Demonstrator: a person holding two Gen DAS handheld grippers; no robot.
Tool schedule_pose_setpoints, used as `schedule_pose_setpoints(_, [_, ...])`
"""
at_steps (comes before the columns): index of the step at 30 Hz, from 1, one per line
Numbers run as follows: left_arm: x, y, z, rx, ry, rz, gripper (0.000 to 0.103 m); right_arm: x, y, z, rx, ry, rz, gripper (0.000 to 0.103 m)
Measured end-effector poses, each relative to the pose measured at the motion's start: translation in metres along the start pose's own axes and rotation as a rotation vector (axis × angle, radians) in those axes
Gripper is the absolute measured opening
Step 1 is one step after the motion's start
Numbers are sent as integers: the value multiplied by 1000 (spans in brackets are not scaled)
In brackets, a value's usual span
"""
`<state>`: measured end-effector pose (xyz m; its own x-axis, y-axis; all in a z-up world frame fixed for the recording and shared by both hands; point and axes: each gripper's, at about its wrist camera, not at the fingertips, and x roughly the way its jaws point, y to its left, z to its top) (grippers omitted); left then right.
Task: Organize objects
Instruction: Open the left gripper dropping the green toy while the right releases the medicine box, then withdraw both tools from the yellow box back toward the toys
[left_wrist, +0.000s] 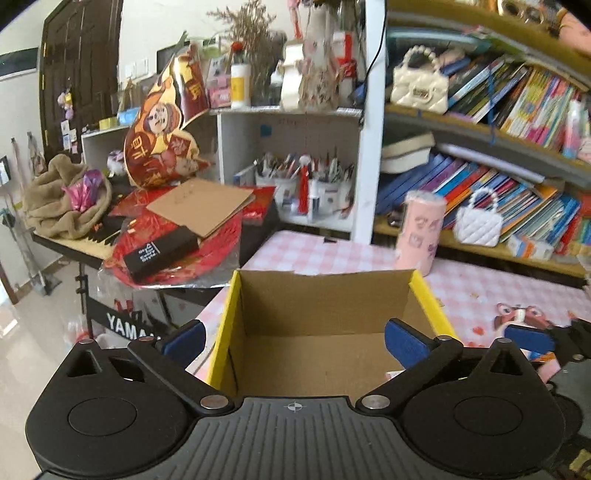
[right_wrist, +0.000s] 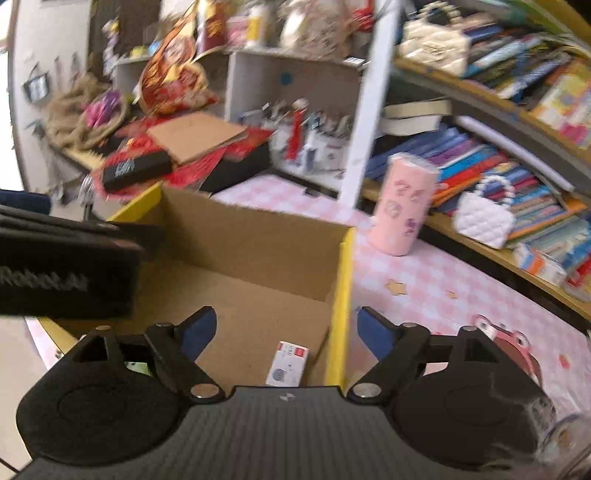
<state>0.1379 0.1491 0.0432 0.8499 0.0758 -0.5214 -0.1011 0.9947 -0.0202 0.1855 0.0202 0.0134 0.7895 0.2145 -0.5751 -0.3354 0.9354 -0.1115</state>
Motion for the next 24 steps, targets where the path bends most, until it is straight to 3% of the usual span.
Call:
schedule_pose_setpoints(4, [-20,6,-6,-34,-17,-25,103,-40,-4,-13,73,-55,-70,93])
schedule_pose_setpoints(8, [-38,13,-19,-51,-21,8,103,-69,-4,-31,119,-66,-114,93])
schedule_pose_setpoints(15, [-53,32,-46,-95,32,1,103,-105,9,-69,174,-67,-200,95])
schedule_pose_setpoints(24, [-66,40,-80,-72,85,2,103,-126,32,-103,170,-76,-218,103])
